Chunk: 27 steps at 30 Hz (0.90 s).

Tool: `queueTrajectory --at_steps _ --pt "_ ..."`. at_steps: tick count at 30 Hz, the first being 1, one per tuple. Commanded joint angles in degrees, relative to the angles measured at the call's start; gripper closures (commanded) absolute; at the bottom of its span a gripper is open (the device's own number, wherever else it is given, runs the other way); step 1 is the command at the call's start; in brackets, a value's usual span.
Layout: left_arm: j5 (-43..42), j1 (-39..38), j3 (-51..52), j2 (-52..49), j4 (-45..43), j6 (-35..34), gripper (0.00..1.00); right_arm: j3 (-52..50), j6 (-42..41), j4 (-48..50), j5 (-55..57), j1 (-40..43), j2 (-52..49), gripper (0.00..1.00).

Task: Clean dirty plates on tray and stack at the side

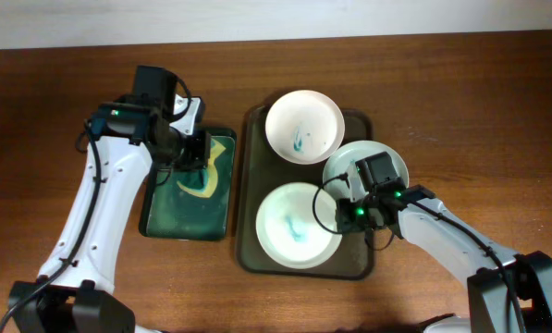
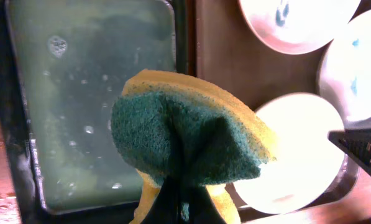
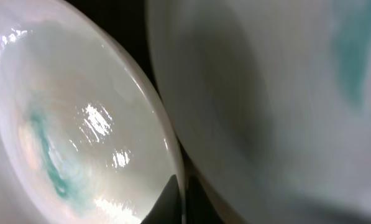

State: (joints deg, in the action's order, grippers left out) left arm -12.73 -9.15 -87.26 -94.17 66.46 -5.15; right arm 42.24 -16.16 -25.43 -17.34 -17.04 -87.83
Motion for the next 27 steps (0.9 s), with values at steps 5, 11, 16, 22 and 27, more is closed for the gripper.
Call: queueTrajectory --at_steps 5,11,16,22,27 --pt "-1.5 -8.6 1.8 -2.8 -6.3 -10.3 1.00 0.8 -6.6 3.1 2.2 -1.9 -0.1 0.96" --pt "-1.4 -21.6 4.0 -15.1 -13.7 -18.9 1.00 0.8 -6.7 2.3 4.4 -2.4 -0.1 0.96" --pt "-6.8 -26.0 4.0 -24.5 -18.1 -25.0 1.00 0.8 -6.6 1.2 6.2 -2.4 -0.1 0.96" --pt "-10.1 -27.8 4.0 -31.0 -20.2 -24.9 1.00 0.8 -6.6 0.5 7.1 -2.4 -0.1 0.96" --pt "-4.6 -24.7 2.1 -30.9 -16.5 -21.2 1.00 4.4 -3.6 -8.9 1.2 -2.4 0.0 0.96"
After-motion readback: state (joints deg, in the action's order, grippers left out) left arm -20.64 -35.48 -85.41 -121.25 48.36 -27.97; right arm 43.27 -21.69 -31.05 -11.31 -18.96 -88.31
